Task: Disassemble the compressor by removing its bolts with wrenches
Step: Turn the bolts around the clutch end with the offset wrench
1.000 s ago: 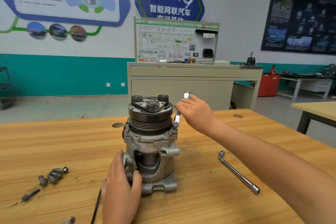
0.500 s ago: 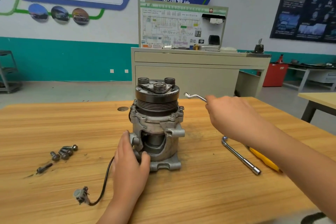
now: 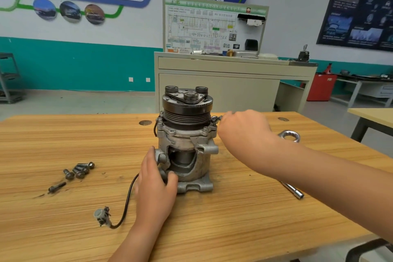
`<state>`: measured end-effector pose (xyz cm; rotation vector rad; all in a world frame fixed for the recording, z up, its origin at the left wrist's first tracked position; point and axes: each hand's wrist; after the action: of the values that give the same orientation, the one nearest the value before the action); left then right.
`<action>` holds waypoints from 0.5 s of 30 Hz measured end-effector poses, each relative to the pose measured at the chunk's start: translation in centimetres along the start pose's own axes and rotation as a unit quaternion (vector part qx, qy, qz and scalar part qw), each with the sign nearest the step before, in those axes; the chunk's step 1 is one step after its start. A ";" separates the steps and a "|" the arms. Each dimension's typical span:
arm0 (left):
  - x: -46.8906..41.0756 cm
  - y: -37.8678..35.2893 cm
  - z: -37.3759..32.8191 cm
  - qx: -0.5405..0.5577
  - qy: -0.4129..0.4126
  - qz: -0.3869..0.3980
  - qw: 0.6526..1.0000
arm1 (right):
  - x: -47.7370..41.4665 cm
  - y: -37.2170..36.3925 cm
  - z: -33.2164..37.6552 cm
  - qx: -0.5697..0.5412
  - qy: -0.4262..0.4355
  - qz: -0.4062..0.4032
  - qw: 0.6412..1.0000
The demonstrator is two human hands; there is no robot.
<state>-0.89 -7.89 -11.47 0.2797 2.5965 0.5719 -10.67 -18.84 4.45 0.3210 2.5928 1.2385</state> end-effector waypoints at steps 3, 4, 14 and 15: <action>0.1 0.1 0.0 0.008 -0.001 0.002 1.000 | -0.3 0.2 -0.8 0.021 0.019 -0.001 1.000; 0.1 0.1 0.0 0.011 -0.002 0.003 1.000 | -0.4 0.0 -1.2 0.019 0.022 -0.003 1.000; 0.0 0.1 0.0 0.016 0.001 0.005 1.000 | 0.0 -2.0 -2.3 0.018 0.022 -0.037 0.999; 0.0 0.1 0.0 0.015 0.002 0.004 1.000 | 0.0 -2.0 -2.3 0.027 0.028 -0.041 0.998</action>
<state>-0.85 -7.83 -11.45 0.2979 2.6101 0.5370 -11.57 -21.68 4.29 0.1924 2.6614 1.1668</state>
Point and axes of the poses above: each hand's wrist, its own x-axis away from the middle knuckle, its own y-axis out of the back of the hand, z = x × y, and after that the axes turned 1 degree about y, right-handed
